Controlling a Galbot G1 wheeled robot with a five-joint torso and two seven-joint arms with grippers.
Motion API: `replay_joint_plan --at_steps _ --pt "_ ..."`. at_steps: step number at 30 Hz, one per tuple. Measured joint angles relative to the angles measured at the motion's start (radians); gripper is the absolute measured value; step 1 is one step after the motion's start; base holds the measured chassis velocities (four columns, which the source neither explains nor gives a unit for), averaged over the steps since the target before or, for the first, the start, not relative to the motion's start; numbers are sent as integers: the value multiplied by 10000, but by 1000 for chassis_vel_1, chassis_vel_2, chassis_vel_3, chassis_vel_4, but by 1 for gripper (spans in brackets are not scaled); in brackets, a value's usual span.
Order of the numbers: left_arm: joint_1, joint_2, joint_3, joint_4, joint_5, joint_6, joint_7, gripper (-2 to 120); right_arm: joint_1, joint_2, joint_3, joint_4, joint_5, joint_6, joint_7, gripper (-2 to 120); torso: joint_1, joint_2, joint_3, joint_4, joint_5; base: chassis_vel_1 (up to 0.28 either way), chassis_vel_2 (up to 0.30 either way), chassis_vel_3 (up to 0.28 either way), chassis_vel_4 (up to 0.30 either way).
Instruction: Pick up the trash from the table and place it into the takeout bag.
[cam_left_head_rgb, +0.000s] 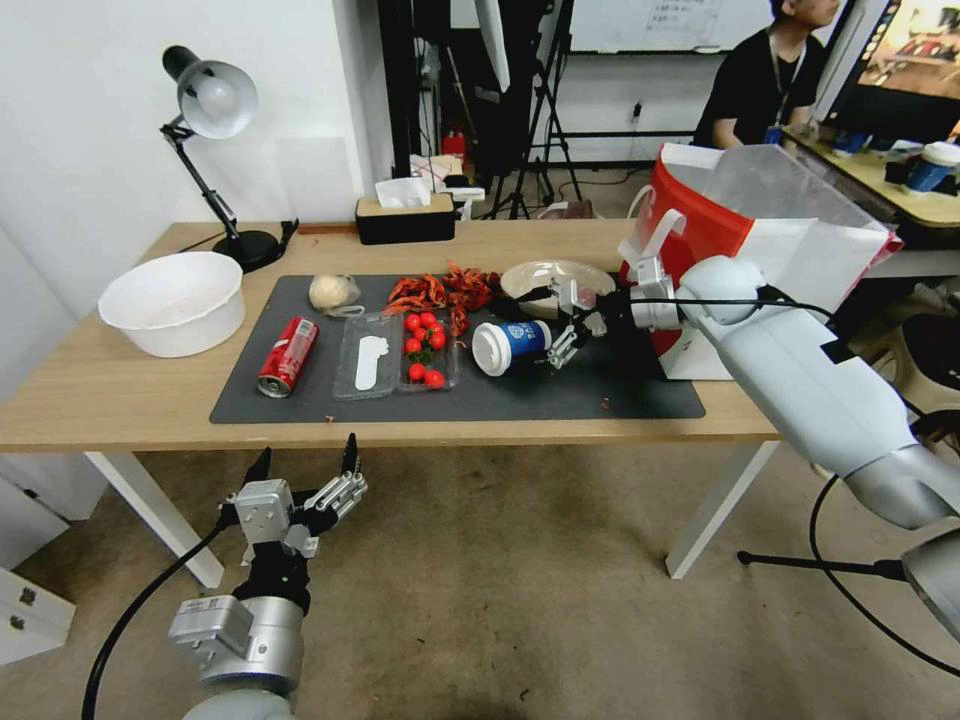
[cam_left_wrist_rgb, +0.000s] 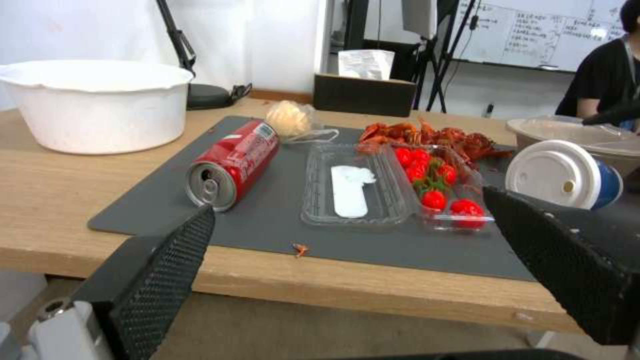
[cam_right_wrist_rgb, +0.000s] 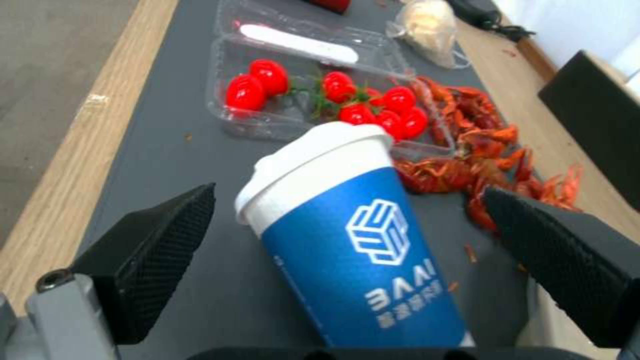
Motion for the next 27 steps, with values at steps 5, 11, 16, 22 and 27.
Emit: replay_joint_plan --at_steps 5,11,16,22,27 --pt "16 0 13 -73 0 0 -9 100 -9 138 -49 -31 -123 -13 -36 100 -1 0 0 2 0 0 0 0 0" --pt "35 0 24 -117 3 1 -12 100 43 270 -144 -150 -266 -15 -87 100 -1 0 0 0 -1 0 0 0 0" --pt "56 0 40 -151 18 1 -20 100 61 403 -204 -267 -415 -5 -96 100 -1 0 0 0 0 0 0 0 0" --pt "58 0 57 -165 30 2 -22 100 61 510 -231 -355 -554 74 -97 100 -1 1 0 0 0 0 0 0 0" --pt "57 0 83 -166 48 3 -23 100 102 605 -258 -484 -660 165 -60 100 -1 0 0 0 -1 0 0 0 0"
